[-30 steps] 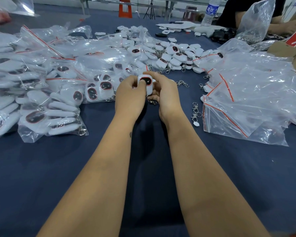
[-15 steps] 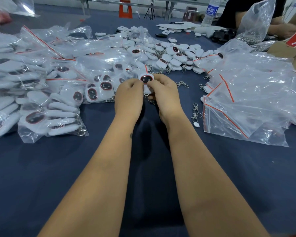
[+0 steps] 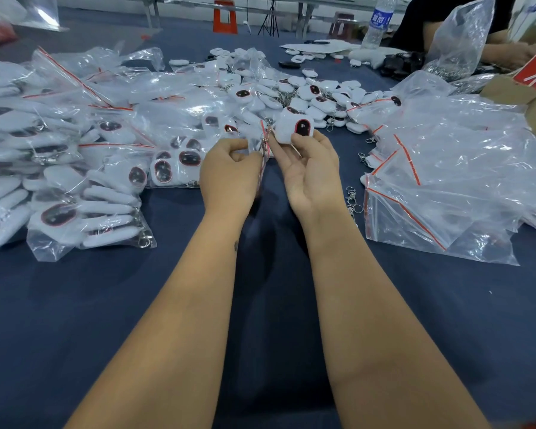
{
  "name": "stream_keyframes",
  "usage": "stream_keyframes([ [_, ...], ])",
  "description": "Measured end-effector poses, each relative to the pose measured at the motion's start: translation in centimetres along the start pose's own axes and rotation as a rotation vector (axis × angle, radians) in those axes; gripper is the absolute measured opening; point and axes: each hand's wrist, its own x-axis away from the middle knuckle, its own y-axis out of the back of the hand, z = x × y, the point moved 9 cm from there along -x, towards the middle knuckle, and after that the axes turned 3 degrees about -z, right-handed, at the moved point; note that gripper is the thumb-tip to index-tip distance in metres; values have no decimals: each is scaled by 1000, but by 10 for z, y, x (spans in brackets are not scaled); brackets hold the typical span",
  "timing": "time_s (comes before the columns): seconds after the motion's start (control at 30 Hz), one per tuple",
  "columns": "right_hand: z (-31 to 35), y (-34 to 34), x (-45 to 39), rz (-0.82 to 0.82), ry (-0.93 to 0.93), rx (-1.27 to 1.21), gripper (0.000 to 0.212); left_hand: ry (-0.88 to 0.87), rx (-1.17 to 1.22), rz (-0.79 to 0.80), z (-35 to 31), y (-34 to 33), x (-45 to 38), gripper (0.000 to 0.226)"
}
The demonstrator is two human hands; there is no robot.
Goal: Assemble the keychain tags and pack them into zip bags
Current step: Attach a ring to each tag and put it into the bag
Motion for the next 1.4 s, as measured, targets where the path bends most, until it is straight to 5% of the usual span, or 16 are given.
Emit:
stream_keyframes([
  [0.23,-10,-1,3,-18,90,589,16,-104,22,-109,-17,10,6,15],
  [0.43,-16,-12,8,103,165,941,4,-382,-144,-137,-39,9,16,14],
  [0.53,-20,-17,10,161,218,1124,17,-465,-219,-162,-45,9,18,13],
  [0.73,-36,-15,8,184,54,1005,22,-391,-245,-201,-39,13,15,12],
  [0.87,-39,-11,11,177,-29,1138,30,-285,-241,-180,-30,12,10,16],
  [1.07,6,-12,11,-57,373,1142,25,-228,-382,-137,-21,9,4,26],
  [1.27,-14,-9,6,-8,217,1564,26,-303,-577,-44,-17,-1,3,33],
  [1.4,-7,-14,11,-4,245,1415,32,-208,-469,-70,-18,16,1,19],
])
